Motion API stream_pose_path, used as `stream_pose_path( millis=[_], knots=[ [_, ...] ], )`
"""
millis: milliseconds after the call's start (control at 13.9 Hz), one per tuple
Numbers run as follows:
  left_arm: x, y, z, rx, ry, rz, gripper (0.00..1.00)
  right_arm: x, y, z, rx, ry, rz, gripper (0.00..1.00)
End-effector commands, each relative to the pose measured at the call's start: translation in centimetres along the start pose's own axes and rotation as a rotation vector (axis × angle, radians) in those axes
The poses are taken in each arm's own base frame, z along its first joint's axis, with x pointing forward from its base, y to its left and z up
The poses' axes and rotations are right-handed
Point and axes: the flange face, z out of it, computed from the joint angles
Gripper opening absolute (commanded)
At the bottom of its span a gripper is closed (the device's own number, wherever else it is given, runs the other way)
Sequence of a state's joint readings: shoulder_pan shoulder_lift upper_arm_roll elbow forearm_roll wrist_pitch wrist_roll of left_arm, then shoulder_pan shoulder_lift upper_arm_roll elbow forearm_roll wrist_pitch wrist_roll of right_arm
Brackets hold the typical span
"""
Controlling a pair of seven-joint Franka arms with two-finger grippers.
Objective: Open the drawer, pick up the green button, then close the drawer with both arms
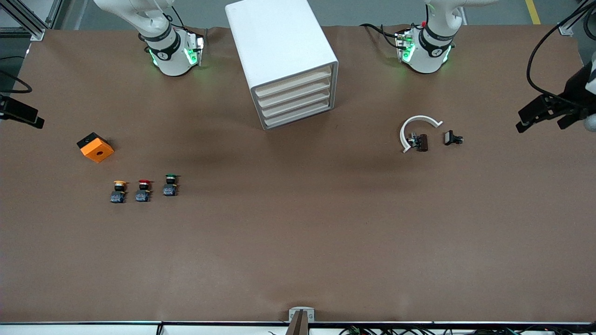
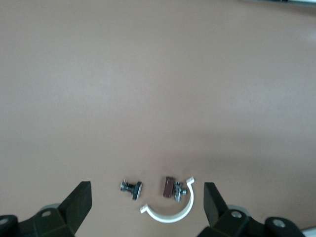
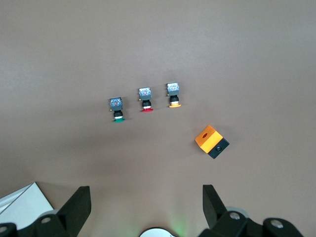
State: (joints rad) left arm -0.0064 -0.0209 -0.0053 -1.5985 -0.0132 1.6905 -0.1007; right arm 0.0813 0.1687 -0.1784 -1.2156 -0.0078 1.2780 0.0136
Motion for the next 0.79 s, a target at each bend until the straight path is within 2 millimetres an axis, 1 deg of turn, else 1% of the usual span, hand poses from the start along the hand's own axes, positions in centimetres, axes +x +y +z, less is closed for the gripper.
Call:
stream_pose_path(
  millis=[0, 72, 144, 216, 289, 433, 505, 577, 649, 722],
  knots=[
    [1.6, 0.4, -0.9, -0.013, 0.007, 0.004, 1.0, -1.4, 0.1, -0.8, 0.026, -0.025, -0.029, 1.0],
    [1.4, 0.3, -0.7, -0.005, -0.014, 0.005, 1.0, -1.5, 0.2, -0.9, 0.036, -0.025, -0.098, 1.0],
    [1.1, 0.8, -0.6, 0.0, -0.041, 0.016, 1.0, -1.7, 0.4, -0.9, 0.041, -0.028, -0.116, 1.0],
    [0.9, 1.5, -0.7, -0.001, -0.048, 0.028, 1.0, -2.4, 0.8, -1.6, 0.047, -0.016, -0.111, 1.0],
    [0.6, 2.1, -0.6, 0.004, -0.06, 0.04, 1.0, -2.5, 1.2, -1.5, 0.052, -0.02, -0.118, 1.0],
    [0.4, 2.2, -0.4, 0.008, -0.082, 0.042, 1.0, -2.6, 0.7, -1.6, 0.054, -0.017, -0.151, 1.0],
    [0.2, 2.1, -0.3, 0.014, -0.095, 0.044, 1.0, -2.7, 0.6, -1.6, 0.053, -0.019, -0.14, 1.0],
    [0.0, 2.0, -0.2, 0.016, -0.114, 0.042, 1.0, -2.7, 0.8, -1.5, 0.055, -0.025, -0.134, 1.0],
    [-0.2, 1.7, -0.2, 0.017, -0.13, 0.038, 1.0, -3.2, 1.3, -1.8, 0.058, -0.028, -0.127, 1.0],
    [-0.1, 1.8, -0.4, 0.013, -0.126, 0.036, 1.0, -3.3, 2.1, -1.4, 0.064, -0.042, -0.116, 1.0]
  ],
)
